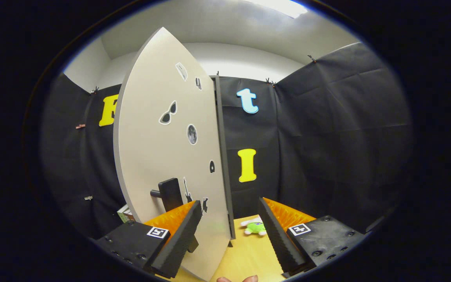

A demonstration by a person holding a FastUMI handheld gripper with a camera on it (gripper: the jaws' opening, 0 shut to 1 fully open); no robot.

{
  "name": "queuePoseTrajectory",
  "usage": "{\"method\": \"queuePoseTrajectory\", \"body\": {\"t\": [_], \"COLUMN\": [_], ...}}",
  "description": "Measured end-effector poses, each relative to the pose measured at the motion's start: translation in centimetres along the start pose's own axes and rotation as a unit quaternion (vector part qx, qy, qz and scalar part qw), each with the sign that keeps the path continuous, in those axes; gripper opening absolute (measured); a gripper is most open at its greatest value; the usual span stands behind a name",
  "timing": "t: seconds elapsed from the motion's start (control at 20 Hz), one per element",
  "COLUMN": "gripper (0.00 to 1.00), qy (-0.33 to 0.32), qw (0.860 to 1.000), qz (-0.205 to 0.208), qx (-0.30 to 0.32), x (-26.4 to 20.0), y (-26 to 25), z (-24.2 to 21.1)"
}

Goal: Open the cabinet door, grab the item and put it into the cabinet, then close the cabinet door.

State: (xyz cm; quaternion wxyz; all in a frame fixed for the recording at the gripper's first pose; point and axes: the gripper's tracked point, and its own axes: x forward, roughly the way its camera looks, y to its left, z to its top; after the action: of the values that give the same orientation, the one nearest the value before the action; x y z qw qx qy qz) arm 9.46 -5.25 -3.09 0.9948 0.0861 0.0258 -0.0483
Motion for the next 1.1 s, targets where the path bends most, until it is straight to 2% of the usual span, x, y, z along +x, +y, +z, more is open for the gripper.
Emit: {"method": "queuePoseTrajectory", "body": {"t": [0.35,0.5,0.75,1.1], "gripper": [0.97,0.97,0.97,0.97], "qy": [0.024,0.026,0.011,-0.001], "qw": [0.996,0.993,0.992,0.995], "qz": [0.089,0.113,0.123,0.100], "qx": [0.002,0.006,0.001,0.002], "x": [3.1,3.3,2.9,2.3], "y": [10.7,13.7,15.3,13.2], "z": [-2.9,-3.1,-2.6,-2.1]}}
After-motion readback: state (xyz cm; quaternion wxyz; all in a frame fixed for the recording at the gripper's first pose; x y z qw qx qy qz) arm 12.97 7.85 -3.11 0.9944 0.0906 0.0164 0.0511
